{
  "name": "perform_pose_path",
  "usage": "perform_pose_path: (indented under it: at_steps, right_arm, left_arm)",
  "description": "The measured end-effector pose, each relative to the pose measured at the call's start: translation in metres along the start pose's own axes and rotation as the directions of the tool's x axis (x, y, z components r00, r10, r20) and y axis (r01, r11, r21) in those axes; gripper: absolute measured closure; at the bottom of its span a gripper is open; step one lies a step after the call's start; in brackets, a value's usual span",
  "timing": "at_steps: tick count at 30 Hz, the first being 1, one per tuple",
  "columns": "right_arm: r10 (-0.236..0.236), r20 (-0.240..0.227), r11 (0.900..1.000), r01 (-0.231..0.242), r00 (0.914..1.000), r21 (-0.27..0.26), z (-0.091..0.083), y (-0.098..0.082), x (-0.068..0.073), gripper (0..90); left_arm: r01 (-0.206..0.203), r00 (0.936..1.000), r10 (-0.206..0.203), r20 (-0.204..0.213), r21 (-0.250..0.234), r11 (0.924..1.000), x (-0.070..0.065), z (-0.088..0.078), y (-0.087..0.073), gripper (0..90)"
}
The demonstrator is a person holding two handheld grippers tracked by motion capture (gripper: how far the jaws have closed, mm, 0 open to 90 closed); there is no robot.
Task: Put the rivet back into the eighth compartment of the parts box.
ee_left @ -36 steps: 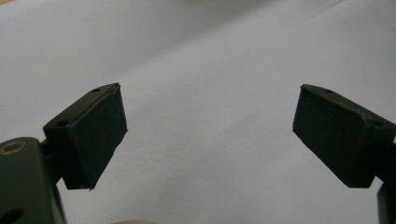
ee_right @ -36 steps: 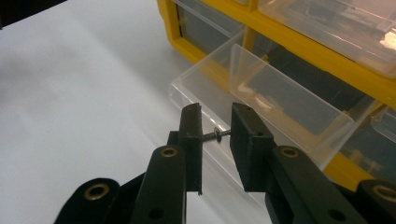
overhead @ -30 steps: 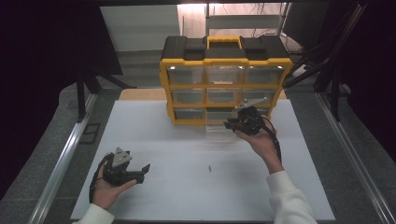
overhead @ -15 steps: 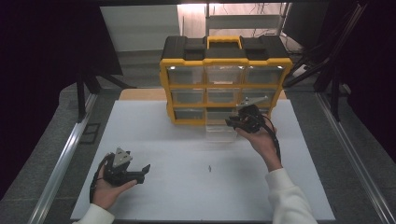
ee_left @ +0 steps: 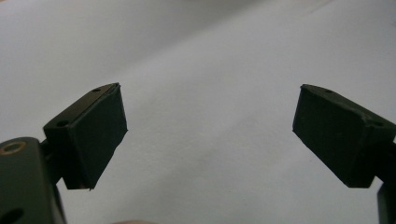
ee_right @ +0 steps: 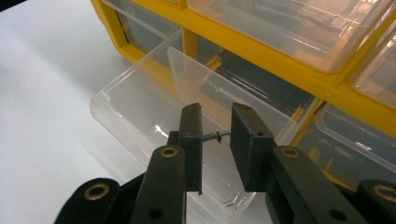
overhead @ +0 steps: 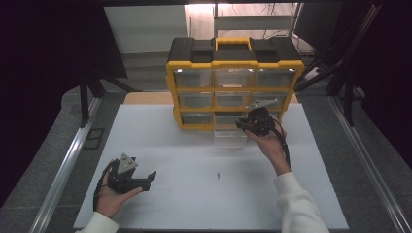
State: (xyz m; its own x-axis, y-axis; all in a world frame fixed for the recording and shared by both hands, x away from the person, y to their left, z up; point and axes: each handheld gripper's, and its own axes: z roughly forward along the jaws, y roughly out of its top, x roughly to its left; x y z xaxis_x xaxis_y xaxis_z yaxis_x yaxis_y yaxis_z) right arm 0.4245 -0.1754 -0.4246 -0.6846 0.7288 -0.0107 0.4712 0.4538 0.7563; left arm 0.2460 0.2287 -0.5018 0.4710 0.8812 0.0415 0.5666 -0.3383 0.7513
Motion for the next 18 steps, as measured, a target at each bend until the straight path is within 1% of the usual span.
perform_pose_path:
  at_steps: [2, 3, 4, 5, 6, 8, 9, 10, 11, 14, 15, 16, 18]
  right_arm:
    - [-0.003, 0.003, 1.000, 0.003, 1.0000, 0.003, 0.001, -0.001, 0.000, 71.3]
    - [-0.001, 0.007, 1.000, 0.001, 1.0000, 0.002, 0.001, -0.001, 0.000, 67.2]
    - [-0.001, 0.007, 1.000, 0.001, 1.0000, 0.002, 0.001, -0.001, 0.000, 67.2]
    - [-0.003, 0.004, 1.000, 0.003, 1.0000, -0.008, 0.002, -0.001, 0.001, 53.3]
    - [0.000, 0.009, 1.000, 0.001, 1.0000, -0.012, 0.002, -0.001, 0.002, 46.5]
    - [0.003, 0.014, 1.000, -0.003, 0.9999, -0.021, 0.001, 0.000, 0.004, 37.0]
    - [0.003, 0.014, 1.000, -0.003, 0.9999, -0.021, 0.001, 0.000, 0.004, 37.0]
    - [0.006, 0.013, 1.000, -0.006, 0.9999, -0.024, 0.000, 0.000, 0.005, 34.1]
    - [0.019, 0.007, 1.000, -0.019, 0.9998, -0.021, -0.002, -0.001, 0.007, 29.1]
    - [0.026, -0.006, 1.000, -0.026, 0.9996, -0.017, -0.004, -0.002, 0.009, 26.7]
    - [0.020, -0.010, 1.000, -0.020, 0.9997, -0.020, -0.005, -0.003, 0.010, 26.2]
    - [0.013, -0.020, 1.000, -0.013, 0.9997, -0.021, -0.008, -0.005, 0.015, 25.4]
    - [0.007, -0.020, 1.000, -0.007, 0.9998, -0.019, -0.009, -0.005, 0.017, 25.1]
  left_arm:
    - [0.000, 1.0000, 0.000, 0.000, -0.001, 1.0000, 0.000, 0.000, 0.000, 10.3]
    - [0.000, 1.0000, 0.000, 0.000, -0.001, 1.0000, 0.000, 0.000, 0.000, 10.3]
    - [0.000, 1.0000, 0.000, 0.001, -0.001, 1.0000, 0.000, 0.000, 0.000, 10.3]
    - [0.000, 1.0000, 0.000, 0.001, -0.001, 1.0000, 0.000, 0.000, 0.000, 10.3]
    - [-0.001, 1.0000, 0.001, 0.001, -0.001, 1.0000, 0.000, 0.000, 0.000, 10.3]
    - [-0.001, 1.0000, 0.001, 0.001, -0.001, 1.0000, 0.000, 0.000, 0.000, 10.3]
    - [-0.001, 1.0000, 0.001, 0.001, -0.001, 1.0000, 0.000, 0.000, 0.000, 10.3]
    - [-0.001, 1.0000, 0.001, 0.002, -0.001, 1.0000, 0.000, 0.000, 0.000, 10.3]
    - [-0.002, 1.0000, 0.002, 0.002, -0.002, 1.0000, 0.000, -0.001, 0.000, 10.3]
    - [-0.001, 1.0000, 0.001, 0.002, -0.001, 1.0000, -0.001, 0.000, 0.000, 10.3]
    - [-0.002, 1.0000, 0.002, 0.003, -0.001, 1.0000, -0.001, 0.000, 0.000, 10.3]
    - [-0.002, 1.0000, 0.002, 0.004, -0.001, 1.0000, -0.001, 0.000, 0.000, 10.3]
    - [-0.002, 1.0000, 0.002, 0.004, -0.002, 1.0000, -0.001, -0.001, 0.000, 10.3]
